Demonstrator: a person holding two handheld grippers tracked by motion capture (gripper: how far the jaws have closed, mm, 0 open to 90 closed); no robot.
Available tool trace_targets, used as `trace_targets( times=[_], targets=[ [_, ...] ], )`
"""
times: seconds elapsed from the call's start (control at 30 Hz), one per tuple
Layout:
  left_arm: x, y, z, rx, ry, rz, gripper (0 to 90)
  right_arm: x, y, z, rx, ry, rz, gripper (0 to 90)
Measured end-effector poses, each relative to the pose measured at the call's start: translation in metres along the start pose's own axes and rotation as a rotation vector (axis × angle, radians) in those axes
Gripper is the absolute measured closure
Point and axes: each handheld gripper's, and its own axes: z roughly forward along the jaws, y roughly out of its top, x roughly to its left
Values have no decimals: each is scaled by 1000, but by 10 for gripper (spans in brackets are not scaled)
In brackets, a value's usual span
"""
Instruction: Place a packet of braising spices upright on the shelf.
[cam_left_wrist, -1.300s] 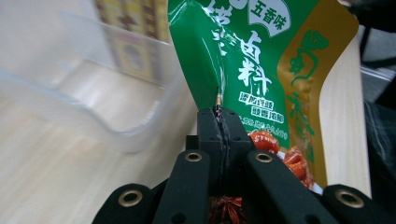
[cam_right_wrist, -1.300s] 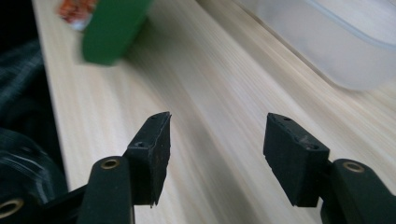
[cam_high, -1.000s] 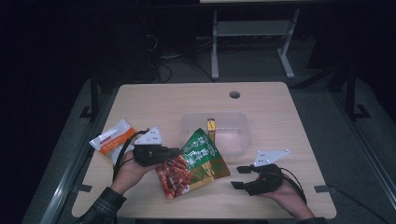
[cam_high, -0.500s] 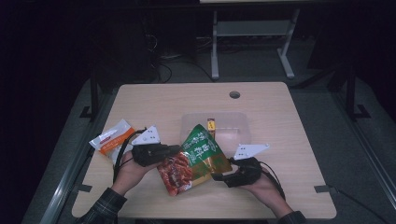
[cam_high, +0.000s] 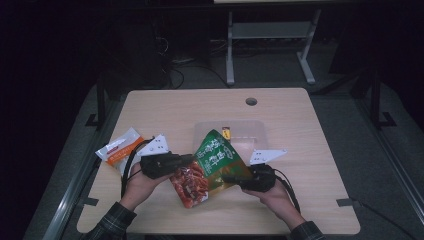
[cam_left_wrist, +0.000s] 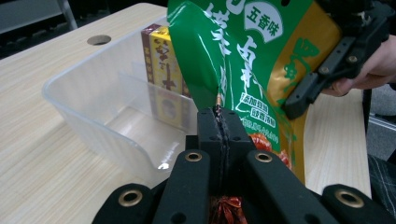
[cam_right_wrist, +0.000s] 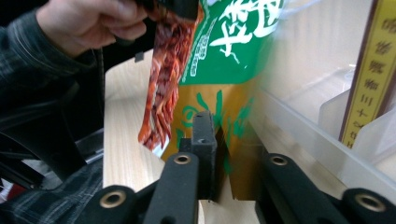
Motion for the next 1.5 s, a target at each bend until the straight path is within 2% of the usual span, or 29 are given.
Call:
trace_targets(
  times=[0.13,0.4,0.6,0.7,0.87,1.07,1.23,1.3,1.43,1.47,1.5],
  targets=[
    [-4,-1,-1,-14,-19,-12,890,-2,5,-9,-7,21,3,865],
    [-8,-7,3,0,-61,-35,889,-4,14,-22,-1,6,-37,877],
    [-11,-11,3,28,-71,-16,878,-8,19,-27,4,17,-34,896],
    [-11,-13,4,44,-69,-6,867,-7,24,-30,19,10,-51,897],
    [-11,-18,6,62,-72,-17,868,-6,31,-30,39,4,-89,895],
    [-9,-21,7,78,-77,-23,858,-6,35,-30,53,19,-91,896],
    [-5,-22,4,86,-37,-7,834,-4,37,-35,47,31,-107,898],
    [-3,-23,3,83,-38,-15,779,-4,38,-39,40,32,-107,898],
    [-2,-25,6,105,-35,-5,684,-2,40,-47,34,30,-122,898],
    [-3,-25,7,116,-37,-4,611,-1,41,-51,33,34,-131,897],
    [-3,-26,9,135,-44,3,611,-1,41,-51,33,34,-131,897]
  ],
)
